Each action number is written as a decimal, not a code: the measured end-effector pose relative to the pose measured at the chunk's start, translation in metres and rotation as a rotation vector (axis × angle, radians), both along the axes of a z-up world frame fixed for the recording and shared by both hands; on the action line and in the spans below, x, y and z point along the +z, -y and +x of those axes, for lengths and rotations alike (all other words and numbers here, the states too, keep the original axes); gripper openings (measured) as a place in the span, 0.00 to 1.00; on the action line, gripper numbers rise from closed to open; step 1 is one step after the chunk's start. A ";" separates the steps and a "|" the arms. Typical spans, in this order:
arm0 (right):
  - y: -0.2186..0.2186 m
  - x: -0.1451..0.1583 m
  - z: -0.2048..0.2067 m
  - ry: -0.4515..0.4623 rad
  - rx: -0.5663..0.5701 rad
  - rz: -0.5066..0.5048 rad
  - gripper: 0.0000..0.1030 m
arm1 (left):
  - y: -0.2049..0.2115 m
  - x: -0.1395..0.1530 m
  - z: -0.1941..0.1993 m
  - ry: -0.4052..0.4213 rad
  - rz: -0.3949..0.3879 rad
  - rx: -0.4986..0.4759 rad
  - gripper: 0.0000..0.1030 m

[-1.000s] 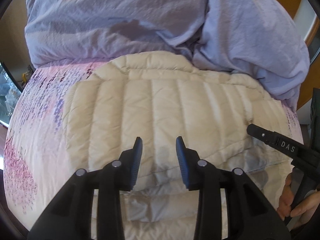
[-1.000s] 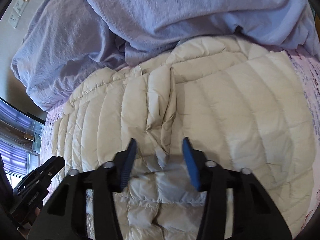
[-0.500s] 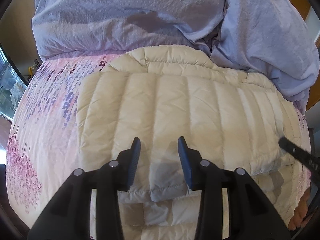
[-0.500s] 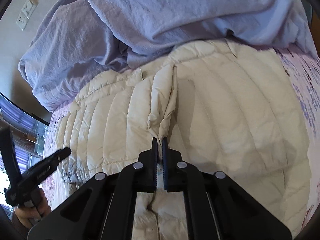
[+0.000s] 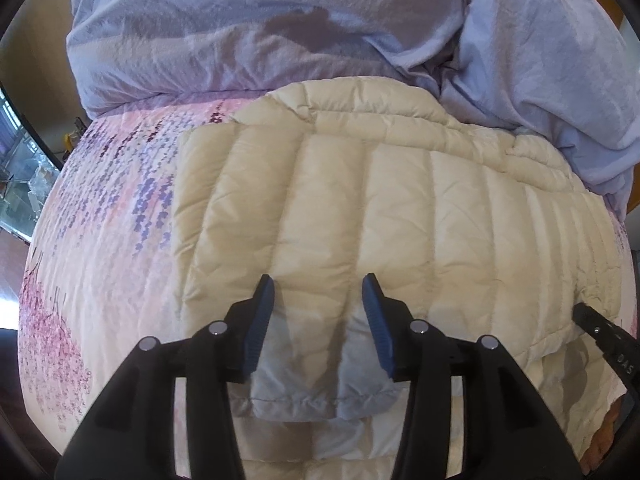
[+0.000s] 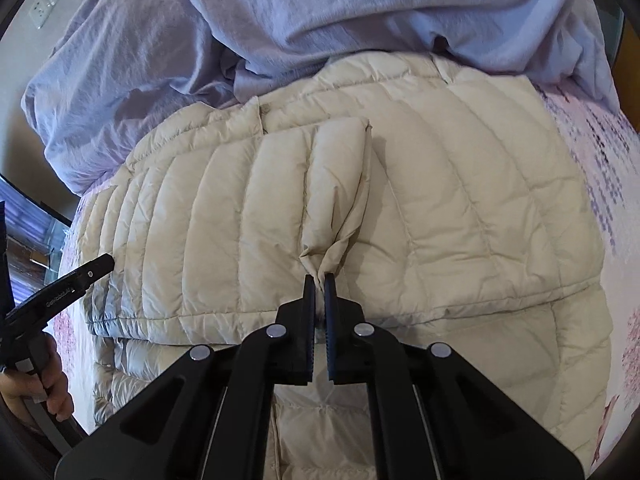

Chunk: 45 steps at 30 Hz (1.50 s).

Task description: Fold large clothes

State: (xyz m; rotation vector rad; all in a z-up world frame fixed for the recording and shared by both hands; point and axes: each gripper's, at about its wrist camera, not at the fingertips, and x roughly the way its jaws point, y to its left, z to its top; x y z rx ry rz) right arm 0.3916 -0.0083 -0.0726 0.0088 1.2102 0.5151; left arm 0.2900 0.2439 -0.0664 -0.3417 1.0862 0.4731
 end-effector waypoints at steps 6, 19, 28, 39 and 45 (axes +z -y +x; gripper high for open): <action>-0.001 -0.011 -0.004 -0.038 0.000 -0.055 0.04 | -0.005 -0.005 -0.002 -0.011 -0.004 0.009 0.45; -0.023 0.036 0.003 0.155 0.005 -0.057 0.23 | -0.002 -0.011 0.003 -0.031 0.000 -0.010 0.46; -0.051 0.001 0.001 0.119 0.093 -0.140 0.45 | -0.004 -0.015 0.004 -0.040 -0.007 -0.015 0.48; -0.047 -0.032 -0.002 0.083 0.114 -0.154 0.45 | -0.003 -0.029 0.007 -0.049 0.001 -0.022 0.50; -0.052 -0.033 -0.002 0.113 0.128 -0.174 0.45 | 0.001 -0.033 0.008 -0.046 0.023 -0.024 0.50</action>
